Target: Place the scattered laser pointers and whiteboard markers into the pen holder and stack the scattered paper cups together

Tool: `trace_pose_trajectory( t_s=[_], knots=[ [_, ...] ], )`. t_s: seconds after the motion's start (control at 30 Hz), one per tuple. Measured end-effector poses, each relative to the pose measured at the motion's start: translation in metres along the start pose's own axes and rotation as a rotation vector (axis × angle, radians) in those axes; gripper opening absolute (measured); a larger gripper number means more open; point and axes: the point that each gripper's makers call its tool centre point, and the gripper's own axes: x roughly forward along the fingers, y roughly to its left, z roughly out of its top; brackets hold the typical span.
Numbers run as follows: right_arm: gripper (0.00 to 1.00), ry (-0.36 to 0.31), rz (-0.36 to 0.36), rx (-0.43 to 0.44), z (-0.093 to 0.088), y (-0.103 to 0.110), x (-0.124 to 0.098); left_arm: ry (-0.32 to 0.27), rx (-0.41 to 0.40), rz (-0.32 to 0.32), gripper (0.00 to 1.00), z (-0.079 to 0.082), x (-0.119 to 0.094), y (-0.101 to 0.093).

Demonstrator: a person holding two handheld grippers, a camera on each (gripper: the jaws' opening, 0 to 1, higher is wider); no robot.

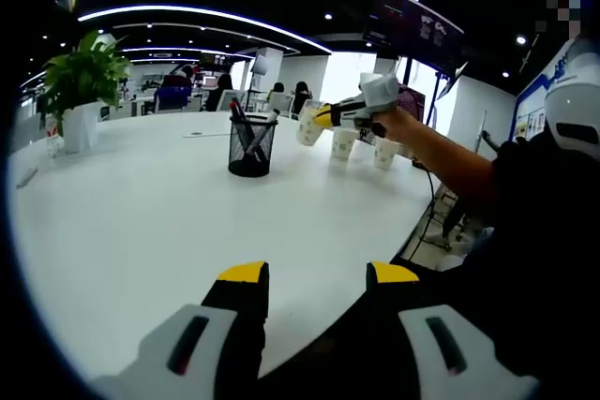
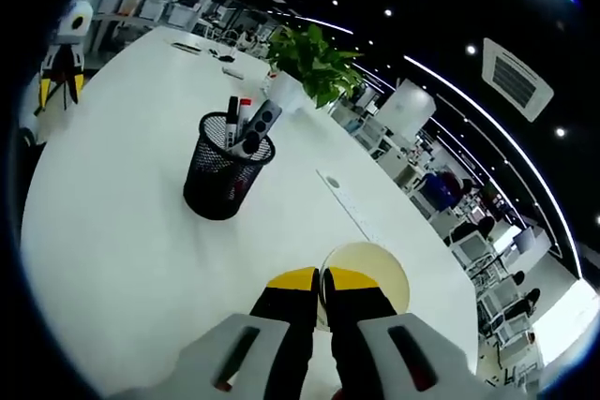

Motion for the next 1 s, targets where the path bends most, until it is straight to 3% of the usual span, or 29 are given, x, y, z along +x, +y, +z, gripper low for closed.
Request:
trace_pose_trajectory(
  t_s=[0.63,1.0],
  knots=[
    [0.07,-0.068,-0.07,0.021,0.017,-0.021,-0.036,0.004,0.016,-0.015,0.43,0.004,0.004,-0.005],
    [0.07,-0.096,-0.121,0.065,0.016,-0.039,-0.057,-0.001,0.014,-0.015,0.43,0.005,0.005,-0.005]
  ],
)
